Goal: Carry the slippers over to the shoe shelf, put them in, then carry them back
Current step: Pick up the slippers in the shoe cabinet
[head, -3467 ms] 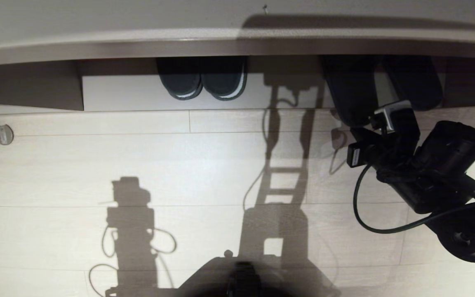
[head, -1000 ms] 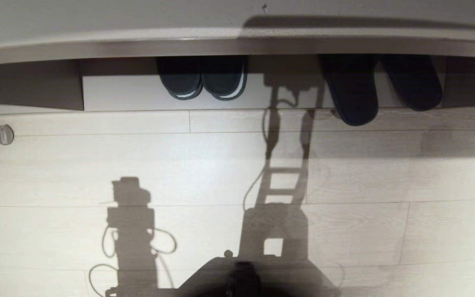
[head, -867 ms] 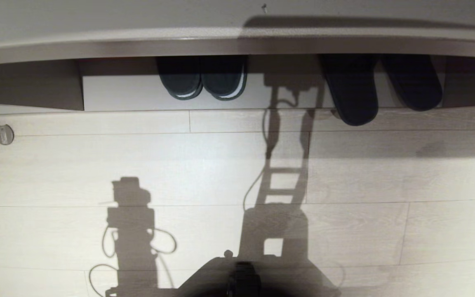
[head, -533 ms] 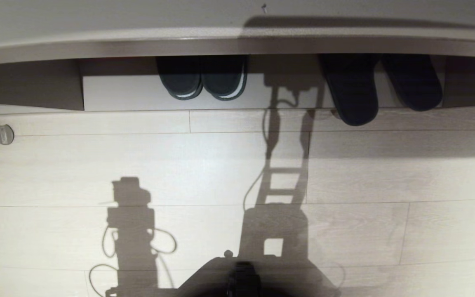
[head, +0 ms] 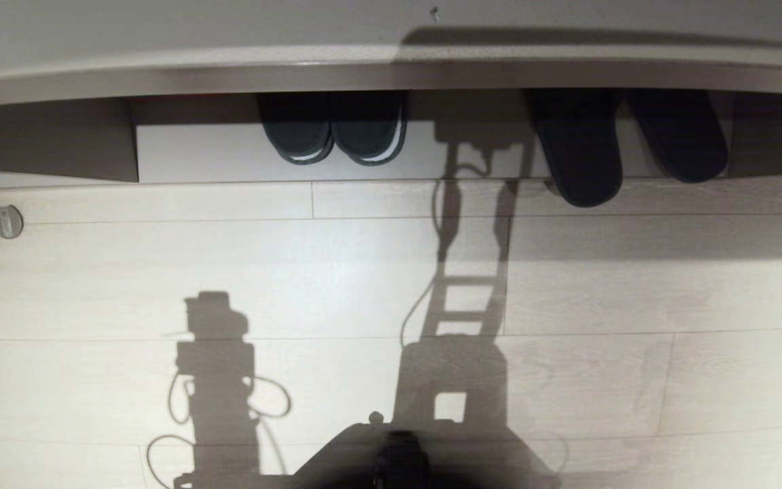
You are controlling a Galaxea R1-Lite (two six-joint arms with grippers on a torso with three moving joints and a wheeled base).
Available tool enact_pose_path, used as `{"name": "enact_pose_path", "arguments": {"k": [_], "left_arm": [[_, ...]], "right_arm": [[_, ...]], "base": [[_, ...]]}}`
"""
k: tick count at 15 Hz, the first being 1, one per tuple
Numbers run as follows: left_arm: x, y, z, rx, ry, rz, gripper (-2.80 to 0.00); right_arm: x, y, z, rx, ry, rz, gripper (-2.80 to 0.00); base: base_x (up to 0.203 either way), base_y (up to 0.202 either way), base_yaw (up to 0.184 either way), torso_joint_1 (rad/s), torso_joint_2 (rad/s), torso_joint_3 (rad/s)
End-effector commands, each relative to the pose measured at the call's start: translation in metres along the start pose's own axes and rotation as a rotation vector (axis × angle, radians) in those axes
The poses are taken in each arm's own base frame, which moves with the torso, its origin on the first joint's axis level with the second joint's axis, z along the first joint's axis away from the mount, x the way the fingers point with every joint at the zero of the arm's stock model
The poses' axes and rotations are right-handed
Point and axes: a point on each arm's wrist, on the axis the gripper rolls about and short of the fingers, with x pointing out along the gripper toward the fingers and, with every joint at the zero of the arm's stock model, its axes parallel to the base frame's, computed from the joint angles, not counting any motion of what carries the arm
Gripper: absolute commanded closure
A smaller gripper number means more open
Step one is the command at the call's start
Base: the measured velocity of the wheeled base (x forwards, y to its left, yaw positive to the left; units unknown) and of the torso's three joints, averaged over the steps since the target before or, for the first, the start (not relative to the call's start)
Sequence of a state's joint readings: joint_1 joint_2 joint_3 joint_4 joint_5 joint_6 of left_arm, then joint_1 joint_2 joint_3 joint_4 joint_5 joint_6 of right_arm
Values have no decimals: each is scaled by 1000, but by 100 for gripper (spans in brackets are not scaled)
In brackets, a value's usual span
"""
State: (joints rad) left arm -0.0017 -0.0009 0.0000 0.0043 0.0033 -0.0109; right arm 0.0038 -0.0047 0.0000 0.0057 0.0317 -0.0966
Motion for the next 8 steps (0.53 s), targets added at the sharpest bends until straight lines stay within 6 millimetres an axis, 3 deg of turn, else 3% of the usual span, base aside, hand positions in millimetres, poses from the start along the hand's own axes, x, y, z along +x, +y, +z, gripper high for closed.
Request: {"name": "enact_pose_path", "arguments": {"k": [1, 6, 8], "left_arm": [[0, 0, 0, -3, 0, 1, 0], [0, 0, 0, -3, 1, 2, 0], [0, 0, 0, -1, 1, 2, 0]], "right_arm": [[0, 0, 0, -1, 3, 2, 0], [-1, -1, 3, 7, 5, -23, 0], [-6, -3, 28, 11, -1, -8, 0]], "base": [[0, 0, 0, 0, 0, 0], [0, 0, 0, 0, 0, 0], [0, 0, 0, 0, 0, 0]]}}
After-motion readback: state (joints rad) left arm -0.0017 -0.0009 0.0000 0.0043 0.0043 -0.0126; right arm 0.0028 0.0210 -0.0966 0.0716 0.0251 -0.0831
